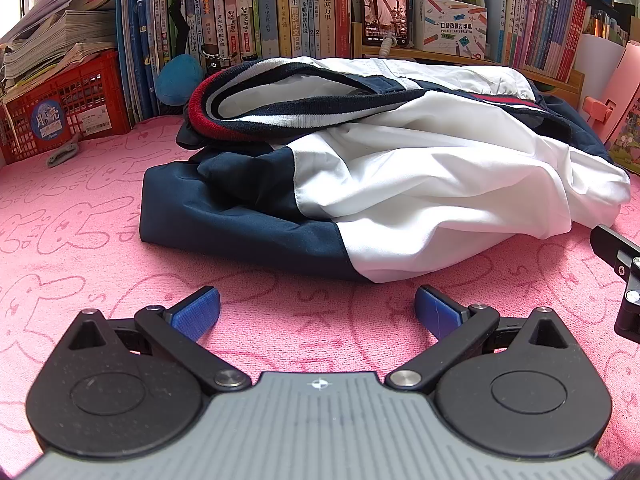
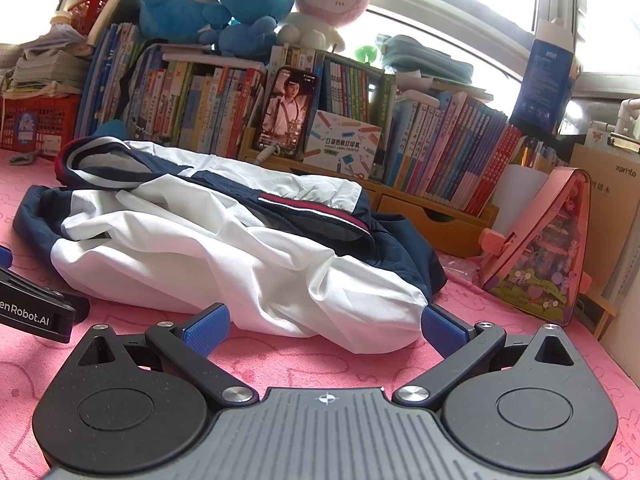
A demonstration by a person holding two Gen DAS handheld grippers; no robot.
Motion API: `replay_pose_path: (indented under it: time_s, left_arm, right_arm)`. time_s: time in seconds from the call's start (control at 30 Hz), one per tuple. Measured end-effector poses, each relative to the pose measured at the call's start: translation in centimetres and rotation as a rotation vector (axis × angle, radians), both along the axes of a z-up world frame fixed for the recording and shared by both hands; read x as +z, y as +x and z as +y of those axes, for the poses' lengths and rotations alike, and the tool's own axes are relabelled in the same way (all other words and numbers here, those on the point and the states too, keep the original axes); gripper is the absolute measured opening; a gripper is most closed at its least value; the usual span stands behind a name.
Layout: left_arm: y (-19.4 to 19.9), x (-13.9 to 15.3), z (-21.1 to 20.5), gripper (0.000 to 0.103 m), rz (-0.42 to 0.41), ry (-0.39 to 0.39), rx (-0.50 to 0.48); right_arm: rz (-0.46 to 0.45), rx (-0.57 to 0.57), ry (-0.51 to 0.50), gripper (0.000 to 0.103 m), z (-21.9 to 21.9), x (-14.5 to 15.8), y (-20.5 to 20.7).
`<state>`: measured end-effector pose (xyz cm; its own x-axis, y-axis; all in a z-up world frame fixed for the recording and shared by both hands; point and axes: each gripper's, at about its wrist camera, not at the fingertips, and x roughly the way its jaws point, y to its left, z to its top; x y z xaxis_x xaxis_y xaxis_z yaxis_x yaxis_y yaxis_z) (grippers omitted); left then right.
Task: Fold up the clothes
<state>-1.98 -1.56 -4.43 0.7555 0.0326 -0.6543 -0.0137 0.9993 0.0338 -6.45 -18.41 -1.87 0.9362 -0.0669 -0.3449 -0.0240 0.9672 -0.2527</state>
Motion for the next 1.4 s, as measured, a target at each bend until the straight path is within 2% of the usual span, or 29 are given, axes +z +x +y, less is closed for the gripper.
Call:
replay_pose_path:
  time_s: [0.27, 0.33, 0.37, 0.43, 0.53, 0.63, 0.67, 0.77, 0.87, 0.93, 1.0, 1.2, 1.27, 1.33, 1.4]
  left_arm:
    - [-0.1, 0.0, 0.2, 0.103, -0.002, -0.010, -0.005]
    - [-0.2, 0.6, 0.9, 0.103, 0.018, -0.049, -0.025]
    - [-0.5, 1.3, 1.6, 0.103, 0.012, -0.090, -0.021]
    - [-1.1, 3.3, 3.2, 0.103, -0.060, -0.165, -0.022]
    - [-0.3, 6.3, 4.8, 0.103, -0.209, -0.150, 0.002]
    - [2.7, 6.8, 6.0, 0.103, -0.236, -0.108, 0.025]
    - [3.9, 6.5, 6.4, 0.103, -0.214, -0.094, 0.028]
    - [6.8, 5.3, 7.1, 0.103, -0.167, -0.044, 0.050]
    - [7.8, 4.7, 7.3, 0.103, -0.194, 0.002, 0.081]
    - [8.1, 4.9, 7.5, 0.103, -0.211, 0.028, 0.107]
    - [8.4, 5.0, 7.7, 0.103, -0.216, 0.050, 0.117]
    - [8.7, 4.8, 8.2, 0.103, -0.234, 0.158, 0.136]
    - [8.3, 5.0, 8.7, 0.103, -0.254, 0.132, 0.103]
    - [7.4, 5.8, 9.0, 0.103, -0.290, 0.097, 0.076]
    - [5.3, 6.9, 8.8, 0.103, -0.350, 0.114, 0.059]
  right_arm:
    - [0.015, -0.004, 0.017, 0.103, -0.2, 0.0, 0.2]
    - [0.009, 0.035, 0.060, 0.103, -0.8, 0.3, 0.1]
    - [0.004, 0.031, 0.047, 0.103, -1.0, 0.7, 1.2]
    - [-0.006, 0.025, 0.020, 0.103, -1.5, 1.4, 3.2]
    - [-0.020, 0.015, -0.021, 0.103, -2.2, 2.4, 6.2]
    - [-0.035, 0.005, -0.061, 0.100, -2.9, 3.4, 9.3]
    - [-0.037, 0.003, -0.077, 0.098, -3.1, 3.7, 10.3]
    - [0.044, 0.054, -0.195, 0.085, -1.3, 2.4, 13.5]
    - [-0.003, 0.025, -0.136, 0.064, -2.2, 4.0, 13.1]
    - [-0.035, 0.006, -0.097, 0.031, -2.8, 5.0, 12.9]
    - [-0.067, -0.013, -0.058, 0.015, -3.4, 6.0, 12.6]
    - [-0.161, -0.071, 0.060, 0.013, -5.2, 9.1, 11.9]
    - [-0.193, -0.089, 0.099, 0.013, -5.8, 10.2, 11.5]
    - [-0.245, -0.071, 0.111, 0.013, -6.7, 11.7, 8.9]
    - [-0.284, -0.054, 0.095, 0.014, -7.4, 12.7, 5.7]
